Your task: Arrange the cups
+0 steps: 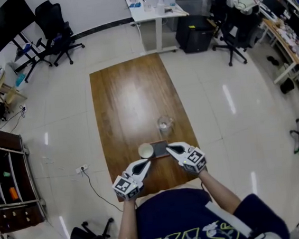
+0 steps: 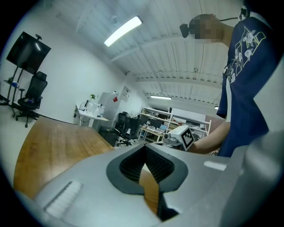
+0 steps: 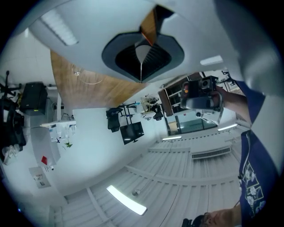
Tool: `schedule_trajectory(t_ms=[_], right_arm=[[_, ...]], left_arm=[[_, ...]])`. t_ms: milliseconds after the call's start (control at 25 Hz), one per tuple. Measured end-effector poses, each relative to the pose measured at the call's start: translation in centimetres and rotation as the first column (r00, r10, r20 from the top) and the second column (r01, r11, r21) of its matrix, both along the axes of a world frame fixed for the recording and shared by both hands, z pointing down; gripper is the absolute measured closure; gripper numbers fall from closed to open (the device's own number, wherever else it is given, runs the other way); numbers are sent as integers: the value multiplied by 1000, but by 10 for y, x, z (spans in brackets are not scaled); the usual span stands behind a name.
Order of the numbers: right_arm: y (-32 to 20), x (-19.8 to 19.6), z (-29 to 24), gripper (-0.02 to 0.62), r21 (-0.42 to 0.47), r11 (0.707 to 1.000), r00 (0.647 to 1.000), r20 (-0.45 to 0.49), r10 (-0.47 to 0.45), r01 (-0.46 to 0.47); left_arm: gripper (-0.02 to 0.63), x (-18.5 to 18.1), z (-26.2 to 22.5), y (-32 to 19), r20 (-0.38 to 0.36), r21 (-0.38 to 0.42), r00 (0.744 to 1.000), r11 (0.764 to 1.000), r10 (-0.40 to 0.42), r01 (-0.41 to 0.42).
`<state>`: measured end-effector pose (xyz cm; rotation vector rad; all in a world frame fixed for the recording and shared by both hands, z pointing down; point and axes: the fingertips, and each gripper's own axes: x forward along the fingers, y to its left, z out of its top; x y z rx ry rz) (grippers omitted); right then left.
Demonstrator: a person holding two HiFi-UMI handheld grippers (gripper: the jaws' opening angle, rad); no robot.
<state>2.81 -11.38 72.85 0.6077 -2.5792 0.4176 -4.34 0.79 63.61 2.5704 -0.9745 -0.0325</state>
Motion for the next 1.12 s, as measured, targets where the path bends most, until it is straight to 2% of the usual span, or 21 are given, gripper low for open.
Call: schedule_trajectory(t_ms=[40,120,160,240,360,480,560,680,720,1120], right_arm=[[-6,-1,2,566,4,1000,1000,-17,2,-2],[-18,-4,7,317,12,1000,999,-51,5,-4],[-24,-5,10,262,16,1000,998,-69,7,-6],[-37,-7,17,164,26,1000,994,-108,11,-8],[-61,-7,38,106,50,999,981,-194,23,-13],[-82,-1,66,99,75,997,954,-297,40,-19],[-87,1,75,100,80,997,944,-328,45,-20],[-87,2,80,124,81,997,939,-340,43,-16],[-87,2,80,194,81,997,939,-341,42,-15],[-86,2,92,207,91,996,933,-359,33,0]], left_arm=[[604,-1,2,1,3,-2,1000,1000,0,0],[604,-1,5,3,7,-7,1000,1000,0,0],[603,-1,4,3,7,-9,1000,1000,-2,2],[604,2,-4,1,-1,-14,1000,1000,-14,14],[604,2,-12,1,-2,-21,1000,999,-29,28],[604,0,-11,6,13,-31,999,999,-33,33],[604,-2,-10,11,27,-39,999,999,-32,33],[603,-5,-8,17,47,-50,998,998,-32,34],[604,-6,-8,19,53,-53,998,998,-32,35],[604,-17,14,38,43,-96,995,990,-95,98]])
